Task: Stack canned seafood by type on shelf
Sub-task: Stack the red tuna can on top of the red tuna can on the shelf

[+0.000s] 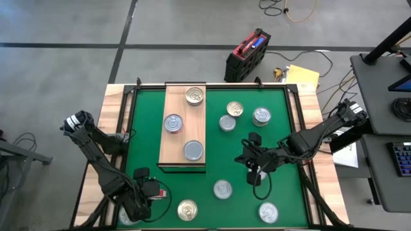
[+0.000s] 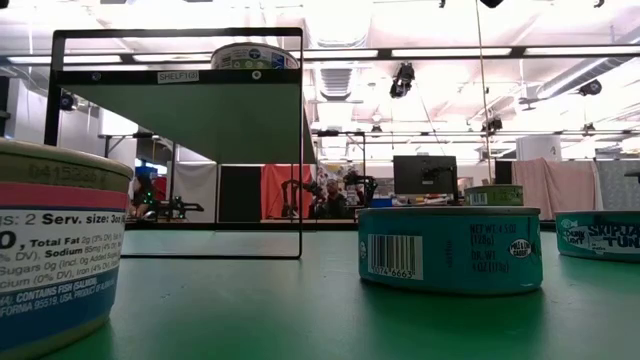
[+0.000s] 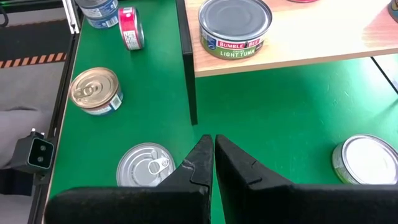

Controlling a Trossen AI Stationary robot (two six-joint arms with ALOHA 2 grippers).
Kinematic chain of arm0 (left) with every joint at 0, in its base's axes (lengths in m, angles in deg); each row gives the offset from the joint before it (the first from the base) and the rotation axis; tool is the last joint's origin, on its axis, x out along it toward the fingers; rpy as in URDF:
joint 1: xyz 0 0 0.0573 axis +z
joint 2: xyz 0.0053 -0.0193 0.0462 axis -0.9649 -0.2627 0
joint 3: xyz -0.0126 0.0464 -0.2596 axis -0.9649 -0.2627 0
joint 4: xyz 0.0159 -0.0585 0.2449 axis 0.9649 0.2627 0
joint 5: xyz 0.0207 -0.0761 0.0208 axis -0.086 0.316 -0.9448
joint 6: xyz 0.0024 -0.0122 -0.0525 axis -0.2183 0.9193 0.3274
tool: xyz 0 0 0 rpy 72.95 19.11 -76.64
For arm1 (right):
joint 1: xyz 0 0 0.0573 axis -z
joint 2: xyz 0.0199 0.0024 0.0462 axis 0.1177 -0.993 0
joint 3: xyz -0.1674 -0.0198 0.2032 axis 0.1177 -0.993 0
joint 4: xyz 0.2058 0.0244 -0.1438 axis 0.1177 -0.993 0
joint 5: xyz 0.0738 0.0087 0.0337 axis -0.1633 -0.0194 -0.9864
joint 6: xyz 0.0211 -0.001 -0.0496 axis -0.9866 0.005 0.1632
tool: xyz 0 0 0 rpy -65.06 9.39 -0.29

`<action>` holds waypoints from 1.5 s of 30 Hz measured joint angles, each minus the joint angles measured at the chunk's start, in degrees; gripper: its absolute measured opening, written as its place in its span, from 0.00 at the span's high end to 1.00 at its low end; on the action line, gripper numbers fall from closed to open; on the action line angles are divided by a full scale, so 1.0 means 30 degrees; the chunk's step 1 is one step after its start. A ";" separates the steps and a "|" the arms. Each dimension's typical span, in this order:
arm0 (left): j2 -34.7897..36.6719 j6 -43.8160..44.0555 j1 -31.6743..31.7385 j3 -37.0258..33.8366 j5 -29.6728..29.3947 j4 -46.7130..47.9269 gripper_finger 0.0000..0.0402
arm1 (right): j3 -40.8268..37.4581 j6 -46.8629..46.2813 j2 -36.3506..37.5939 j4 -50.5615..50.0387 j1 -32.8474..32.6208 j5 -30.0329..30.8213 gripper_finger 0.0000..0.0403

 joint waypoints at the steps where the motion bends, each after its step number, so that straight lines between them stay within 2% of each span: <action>1: -0.0152 -0.0148 0.0000 -0.0007 -0.0018 0.0020 0.49 | 0.0000 -0.0034 0.0000 0.0000 0.0000 0.0007 0.98; 6: -0.0941 -0.0853 0.0000 -0.0007 -0.0030 0.0019 0.43 | -0.0099 -0.0102 0.0000 0.0007 0.0000 0.0000 0.98; 20: -0.2396 -0.1004 -0.0015 -0.0022 -0.0028 0.0188 0.44 | -0.0414 -0.0160 0.0000 0.0328 -0.0002 0.0000 0.98; 32: -0.3253 -0.0988 0.0000 -0.0029 -0.0034 0.0166 0.51 | -0.0546 -0.0173 0.0000 0.0459 -0.0005 -0.0007 0.98; 39: -0.3607 -0.0938 -0.0006 -0.0029 -0.0172 0.0077 0.70 | -0.0582 -0.0123 0.0000 0.0576 -0.0004 -0.0007 0.98; 45: -0.3465 -0.0875 -0.0263 0.0172 -0.0502 -0.0060 0.70 | -0.0627 0.0430 0.0000 0.1091 -0.0007 0.0001 0.98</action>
